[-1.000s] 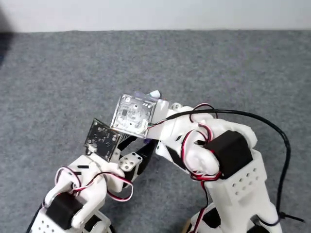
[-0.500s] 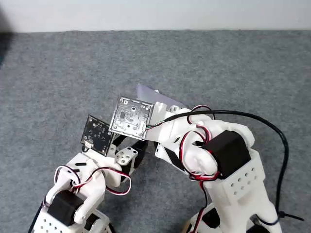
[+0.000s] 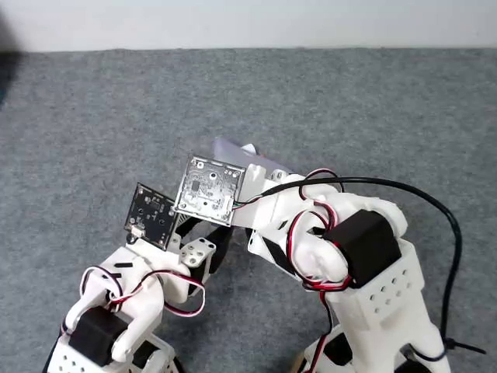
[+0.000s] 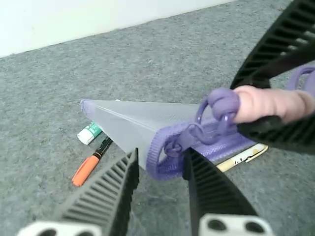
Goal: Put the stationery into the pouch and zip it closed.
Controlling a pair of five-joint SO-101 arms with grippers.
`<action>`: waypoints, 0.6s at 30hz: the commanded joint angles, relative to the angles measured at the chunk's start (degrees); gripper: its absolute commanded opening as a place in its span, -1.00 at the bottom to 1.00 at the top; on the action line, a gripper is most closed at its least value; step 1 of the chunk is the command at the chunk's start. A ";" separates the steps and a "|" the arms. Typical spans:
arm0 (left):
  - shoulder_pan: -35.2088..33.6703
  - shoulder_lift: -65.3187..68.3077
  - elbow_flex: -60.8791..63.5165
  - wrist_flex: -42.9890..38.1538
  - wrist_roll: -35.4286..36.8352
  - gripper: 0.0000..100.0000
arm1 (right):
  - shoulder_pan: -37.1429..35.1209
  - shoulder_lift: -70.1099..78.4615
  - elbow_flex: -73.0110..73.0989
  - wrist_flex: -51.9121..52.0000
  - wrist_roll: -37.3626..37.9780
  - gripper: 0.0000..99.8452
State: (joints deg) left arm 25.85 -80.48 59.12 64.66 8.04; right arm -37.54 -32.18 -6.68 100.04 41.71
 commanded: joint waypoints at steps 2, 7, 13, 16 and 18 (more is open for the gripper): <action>-0.35 0.09 -4.18 1.05 -0.09 -0.70 | -0.22 -2.07 -0.35 0.84 -0.70 -0.98; -0.26 0.09 -7.52 5.01 -0.09 -0.70 | -0.13 -1.89 -0.35 0.84 -0.70 -0.98; -0.26 0.44 -7.96 6.77 -0.09 -0.70 | -0.22 -1.98 -0.35 0.92 -0.70 -0.98; -0.44 0.53 -6.81 5.19 -0.09 -0.70 | -0.31 -1.98 -0.35 1.19 -0.70 -0.98; -0.44 0.53 -5.14 3.96 -0.09 -0.70 | -0.40 -1.98 -0.35 1.27 -0.70 -0.98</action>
State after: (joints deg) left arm 25.67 -80.57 54.02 70.73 7.87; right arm -37.54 -32.26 -6.68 100.04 41.71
